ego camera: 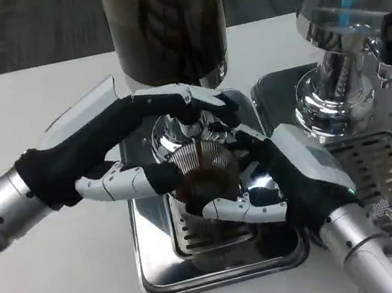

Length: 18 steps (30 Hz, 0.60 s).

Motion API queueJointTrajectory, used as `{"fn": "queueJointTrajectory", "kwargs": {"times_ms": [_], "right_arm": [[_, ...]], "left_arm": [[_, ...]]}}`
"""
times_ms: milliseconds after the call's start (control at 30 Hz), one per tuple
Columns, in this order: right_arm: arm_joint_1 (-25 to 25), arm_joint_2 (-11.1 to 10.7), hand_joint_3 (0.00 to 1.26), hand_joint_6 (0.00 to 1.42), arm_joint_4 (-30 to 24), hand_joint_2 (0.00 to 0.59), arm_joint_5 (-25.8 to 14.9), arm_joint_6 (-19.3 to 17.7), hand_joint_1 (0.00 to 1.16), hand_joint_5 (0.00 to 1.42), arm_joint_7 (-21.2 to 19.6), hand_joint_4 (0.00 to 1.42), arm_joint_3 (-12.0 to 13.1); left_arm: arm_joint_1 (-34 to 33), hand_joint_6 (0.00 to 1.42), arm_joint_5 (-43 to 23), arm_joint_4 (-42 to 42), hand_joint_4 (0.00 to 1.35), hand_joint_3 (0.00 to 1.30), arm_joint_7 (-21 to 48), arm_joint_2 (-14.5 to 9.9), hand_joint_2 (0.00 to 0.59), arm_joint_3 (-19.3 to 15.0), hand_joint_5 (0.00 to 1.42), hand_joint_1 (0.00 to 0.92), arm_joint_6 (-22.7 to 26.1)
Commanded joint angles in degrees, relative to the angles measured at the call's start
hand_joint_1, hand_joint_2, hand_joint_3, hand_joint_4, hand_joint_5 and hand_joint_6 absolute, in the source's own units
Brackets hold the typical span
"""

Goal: Grasp the cup under the faucet to collect the drink, then remove the cup.

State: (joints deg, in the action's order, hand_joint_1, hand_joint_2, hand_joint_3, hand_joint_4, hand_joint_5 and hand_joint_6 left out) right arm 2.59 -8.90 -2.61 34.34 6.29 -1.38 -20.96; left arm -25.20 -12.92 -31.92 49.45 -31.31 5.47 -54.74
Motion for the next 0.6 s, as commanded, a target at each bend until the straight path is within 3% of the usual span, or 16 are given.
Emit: {"fn": "queueJointTrajectory", "kwargs": {"times_ms": [33,367,600], "right_arm": [[-0.86,0.24,0.22,0.56,0.09,0.078,0.01,-0.2,0.39,0.43,-0.89,0.33,0.05],[-1.09,0.41,0.23,0.54,-0.25,0.126,1.66,0.05,0.46,0.44,-2.54,0.33,-0.36],[-1.38,0.68,0.24,0.55,-0.21,0.175,1.92,0.14,0.49,0.46,-2.77,0.34,-0.22]], "left_arm": [[2.55,0.26,2.29,-0.81,0.22,0.28,1.33,-1.28,0.025,0.64,0.2,0.0,-0.6],[1.88,0.26,2.48,-1.12,0.18,0.24,-0.38,-1.49,0.023,-0.51,0.16,0.0,-0.65],[1.81,0.24,2.38,-1.38,0.0,0.11,-1.86,-1.22,0.011,-1.91,0.11,0.0,-0.86]]}}
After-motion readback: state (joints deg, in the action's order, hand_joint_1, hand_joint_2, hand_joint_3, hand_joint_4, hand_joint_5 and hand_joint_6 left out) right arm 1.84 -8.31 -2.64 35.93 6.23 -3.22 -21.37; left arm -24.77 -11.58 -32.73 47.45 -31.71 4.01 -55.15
